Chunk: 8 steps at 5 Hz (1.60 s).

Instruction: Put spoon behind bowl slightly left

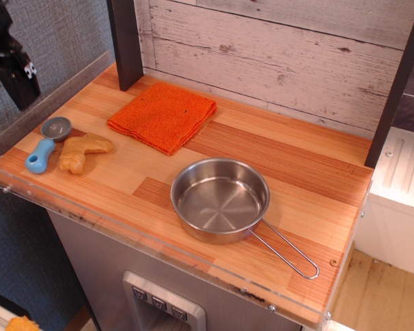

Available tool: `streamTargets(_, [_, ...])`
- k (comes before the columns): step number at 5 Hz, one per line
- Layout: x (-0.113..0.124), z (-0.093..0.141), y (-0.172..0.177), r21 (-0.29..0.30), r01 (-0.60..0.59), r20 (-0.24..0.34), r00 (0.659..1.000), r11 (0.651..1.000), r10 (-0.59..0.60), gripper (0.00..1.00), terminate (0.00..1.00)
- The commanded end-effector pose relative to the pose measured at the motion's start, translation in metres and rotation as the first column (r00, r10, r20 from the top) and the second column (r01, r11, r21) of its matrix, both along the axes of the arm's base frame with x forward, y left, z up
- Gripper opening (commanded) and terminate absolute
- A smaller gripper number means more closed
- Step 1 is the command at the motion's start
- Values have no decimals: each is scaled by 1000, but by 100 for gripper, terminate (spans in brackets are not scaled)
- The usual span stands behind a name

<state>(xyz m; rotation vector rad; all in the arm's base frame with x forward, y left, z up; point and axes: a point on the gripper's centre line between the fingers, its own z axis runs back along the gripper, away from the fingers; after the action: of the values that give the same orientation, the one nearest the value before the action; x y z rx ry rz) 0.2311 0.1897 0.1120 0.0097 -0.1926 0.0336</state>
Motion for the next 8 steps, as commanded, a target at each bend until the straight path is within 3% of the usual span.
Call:
streamTargets(1, [-9, -17, 24, 87, -44, 7, 999, 995, 43, 100, 0])
streamTargets(3, [2, -48, 30, 101, -61, -57, 996, 993, 67, 100, 0])
streamTargets(6, [18, -85, 7, 138, -14, -141, 989, 990, 33, 100, 0])
streamTargets(8, [15, -98, 14, 134, -37, -178, 982, 990, 60, 100, 0])
